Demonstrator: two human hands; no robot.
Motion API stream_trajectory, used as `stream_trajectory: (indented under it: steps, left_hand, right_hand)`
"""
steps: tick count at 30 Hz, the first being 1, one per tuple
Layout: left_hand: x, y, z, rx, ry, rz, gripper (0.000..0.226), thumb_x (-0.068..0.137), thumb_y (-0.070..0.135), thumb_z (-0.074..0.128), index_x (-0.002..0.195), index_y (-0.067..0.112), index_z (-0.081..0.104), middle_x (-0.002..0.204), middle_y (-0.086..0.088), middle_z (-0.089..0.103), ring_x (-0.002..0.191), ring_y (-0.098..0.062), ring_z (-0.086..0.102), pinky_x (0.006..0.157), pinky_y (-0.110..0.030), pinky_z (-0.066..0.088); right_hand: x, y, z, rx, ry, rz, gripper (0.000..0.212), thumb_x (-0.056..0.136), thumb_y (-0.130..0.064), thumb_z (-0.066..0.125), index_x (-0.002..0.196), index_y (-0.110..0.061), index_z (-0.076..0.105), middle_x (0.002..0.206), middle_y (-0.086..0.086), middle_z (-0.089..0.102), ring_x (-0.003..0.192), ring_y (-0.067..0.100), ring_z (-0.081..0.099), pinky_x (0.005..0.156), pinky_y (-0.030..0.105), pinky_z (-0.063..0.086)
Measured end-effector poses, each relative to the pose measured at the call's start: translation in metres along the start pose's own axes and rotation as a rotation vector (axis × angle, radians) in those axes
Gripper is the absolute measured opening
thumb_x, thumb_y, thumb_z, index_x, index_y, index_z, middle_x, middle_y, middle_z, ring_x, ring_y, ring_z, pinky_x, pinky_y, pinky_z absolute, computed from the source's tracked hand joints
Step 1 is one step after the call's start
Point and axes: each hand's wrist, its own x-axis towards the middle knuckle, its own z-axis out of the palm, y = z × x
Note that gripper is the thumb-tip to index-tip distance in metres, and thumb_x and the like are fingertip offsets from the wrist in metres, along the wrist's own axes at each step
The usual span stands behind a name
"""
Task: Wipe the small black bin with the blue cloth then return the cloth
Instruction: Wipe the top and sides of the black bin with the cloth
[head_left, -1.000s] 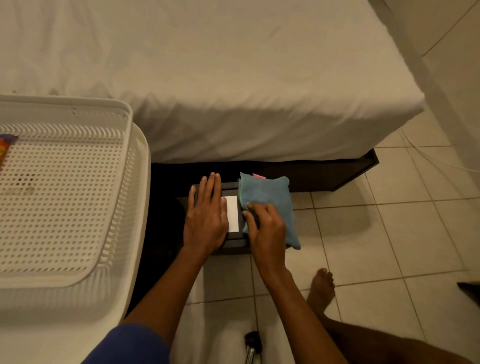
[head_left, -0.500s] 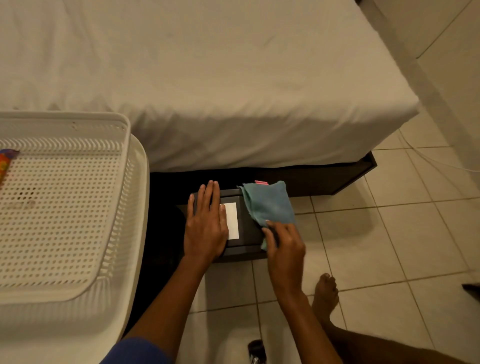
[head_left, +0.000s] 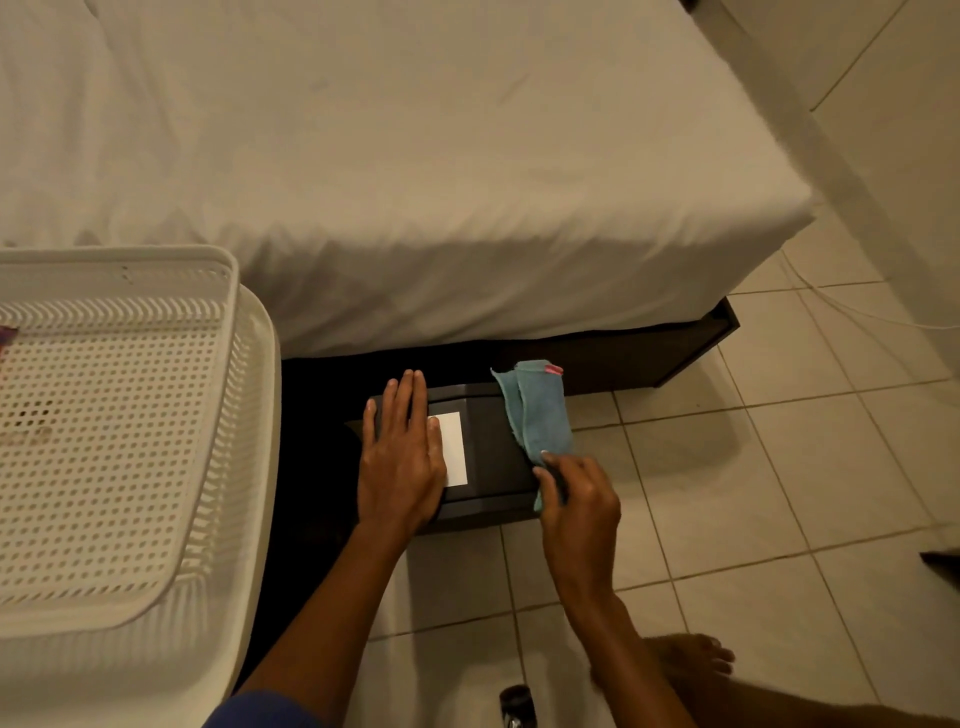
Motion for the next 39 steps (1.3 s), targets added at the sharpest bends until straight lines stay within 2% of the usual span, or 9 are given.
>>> stream_trajectory:
  steps: [7,12,15,19,22,25,29,35,39]
  left_hand:
    - [0.000,0.001,-0.001,0.008,0.012,0.000,0.057,0.101,0.031,0.021,0.155,0.014,0.013,0.162,-0.005,0.019,0.150,-0.018,0.010,0.122,-0.042,0.011]
    - [-0.001,0.002,-0.001,0.015,0.012,0.000,0.057,0.101,0.032,0.021,0.155,0.014,0.013,0.162,-0.005,0.019,0.150,-0.018,0.011,0.122,-0.042,0.011]
    - [0.000,0.002,0.001,0.020,0.002,-0.009,0.058,0.101,0.033,0.019,0.155,0.014,0.012,0.162,-0.005,0.018,0.150,-0.018,0.010,0.122,-0.043,0.011]
    - [0.001,0.001,0.001,0.021,-0.003,-0.005,0.058,0.100,0.032,0.019,0.155,0.013,0.013,0.162,-0.005,0.019,0.150,-0.018,0.012,0.122,-0.044,0.012]
    - [0.000,0.001,-0.001,0.011,-0.002,-0.005,0.057,0.101,0.032,0.020,0.155,0.014,0.012,0.162,-0.004,0.018,0.150,-0.017,0.011,0.122,-0.043,0.011]
    - [0.000,0.002,-0.001,0.003,-0.002,-0.001,0.058,0.101,0.033,0.019,0.155,0.015,0.011,0.163,-0.004,0.017,0.150,-0.016,0.009,0.123,-0.042,0.010]
    - [0.000,0.000,-0.001,0.022,-0.010,0.001,0.058,0.101,0.035,0.018,0.155,0.015,0.010,0.163,-0.004,0.015,0.151,-0.017,0.007,0.123,-0.043,0.010]
    - [0.001,-0.001,0.001,0.081,-0.023,0.020,0.058,0.101,0.035,0.018,0.155,0.014,0.013,0.163,-0.006,0.017,0.151,-0.019,0.010,0.122,-0.045,0.013]
    - [0.000,0.001,0.000,0.067,-0.011,0.007,0.057,0.102,0.035,0.020,0.155,0.015,0.012,0.163,-0.005,0.017,0.151,-0.018,0.009,0.122,-0.045,0.013]
  right_hand:
    - [-0.006,-0.014,0.015,-0.005,-0.079,-0.119,0.020,0.084,-0.010,0.072,0.105,-0.009,0.069,0.100,0.005,0.067,0.090,0.010,0.063,0.077,0.022,0.056]
    - [-0.004,0.000,0.005,0.007,0.029,0.010,0.020,0.087,-0.011,0.068,0.107,-0.010,0.066,0.098,0.005,0.062,0.085,0.010,0.060,0.068,0.018,0.053]
    - [-0.015,-0.016,0.022,-0.017,-0.021,-0.046,0.021,0.085,-0.011,0.070,0.106,-0.009,0.067,0.099,0.007,0.064,0.088,0.015,0.062,0.073,0.028,0.056]
    - [-0.016,-0.028,0.032,0.013,-0.107,-0.132,0.020,0.086,-0.012,0.070,0.106,-0.010,0.068,0.099,0.005,0.067,0.091,0.013,0.064,0.079,0.023,0.055]
    - [-0.006,-0.012,0.016,0.055,-0.064,-0.051,0.018,0.088,-0.011,0.066,0.106,-0.010,0.069,0.100,0.006,0.065,0.090,0.016,0.062,0.077,0.031,0.056]
    - [-0.008,-0.002,0.010,0.024,0.030,0.029,0.021,0.089,-0.015,0.066,0.109,-0.010,0.067,0.101,0.005,0.062,0.089,0.012,0.061,0.070,0.027,0.059]
    - [-0.005,-0.008,0.018,0.012,-0.018,-0.043,0.021,0.087,-0.015,0.068,0.107,-0.009,0.068,0.101,0.005,0.064,0.090,0.013,0.063,0.071,0.029,0.059]
    - [0.063,-0.015,0.024,0.000,-0.017,-0.050,0.016,0.091,-0.016,0.065,0.103,-0.006,0.069,0.100,0.009,0.063,0.084,0.015,0.062,0.072,0.033,0.058]
    - [0.060,-0.010,0.021,0.011,-0.039,-0.079,0.021,0.089,-0.013,0.067,0.109,-0.006,0.069,0.100,0.007,0.062,0.085,0.010,0.060,0.074,0.025,0.057]
